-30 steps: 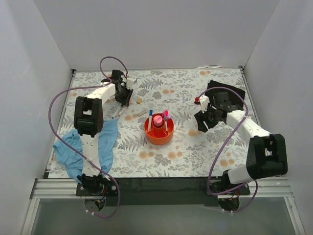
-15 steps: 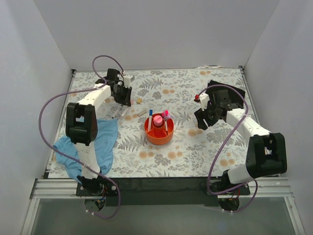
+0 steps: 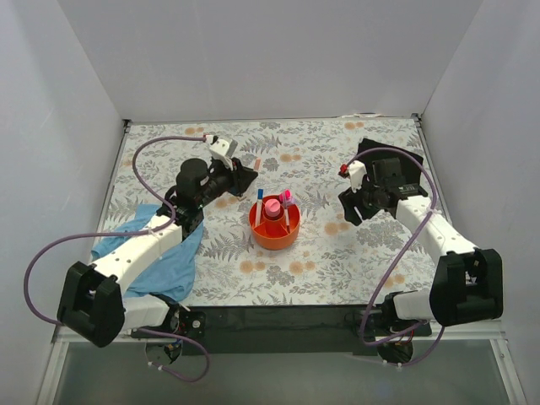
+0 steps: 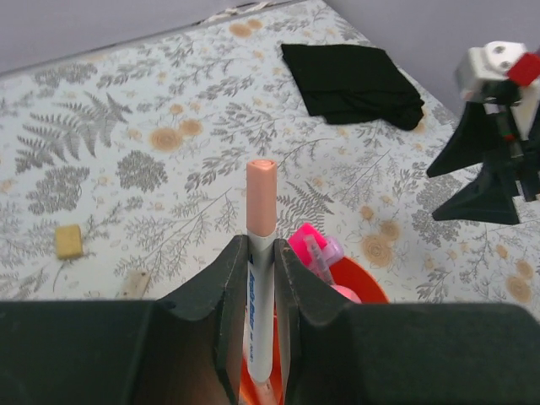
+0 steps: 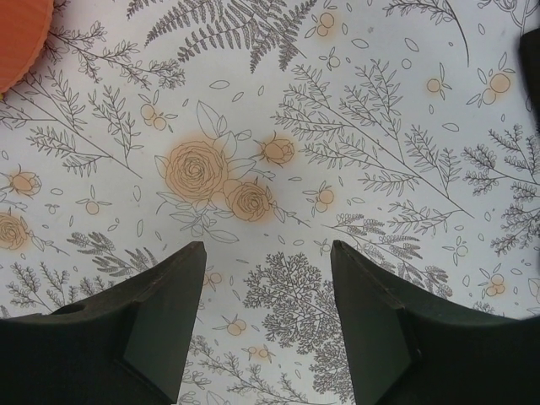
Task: Sort the stationery into containers
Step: Pick up the pen from the center of the board, then place the pen in the storage box, then pick up the pen from the center of the board, then place the pen in the storage box, then move the storage box to the center of the board, then pick up the stationery from the center of the board.
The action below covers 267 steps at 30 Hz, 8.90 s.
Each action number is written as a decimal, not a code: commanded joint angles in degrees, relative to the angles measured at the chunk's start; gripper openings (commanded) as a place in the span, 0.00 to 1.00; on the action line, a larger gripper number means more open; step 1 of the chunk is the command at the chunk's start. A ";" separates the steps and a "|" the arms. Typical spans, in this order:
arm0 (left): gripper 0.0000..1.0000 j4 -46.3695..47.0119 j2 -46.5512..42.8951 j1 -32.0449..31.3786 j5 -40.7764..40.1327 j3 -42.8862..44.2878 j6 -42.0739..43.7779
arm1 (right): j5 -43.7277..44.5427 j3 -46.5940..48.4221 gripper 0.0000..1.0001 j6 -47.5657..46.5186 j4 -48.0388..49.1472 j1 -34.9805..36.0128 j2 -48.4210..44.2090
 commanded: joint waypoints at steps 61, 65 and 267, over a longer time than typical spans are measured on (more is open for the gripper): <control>0.70 -27.30 18.10 12.86 -5.20 27.04 13.98 | -3.36 -2.59 0.70 -0.02 1.02 -1.38 -0.31; 0.64 -48.56 31.65 20.86 -0.80 42.52 21.98 | -4.68 -0.14 0.71 -0.46 2.95 -1.38 1.27; 0.68 -25.67 34.20 10.15 7.11 23.09 9.78 | -14.45 -1.62 0.98 7.10 9.02 12.33 6.02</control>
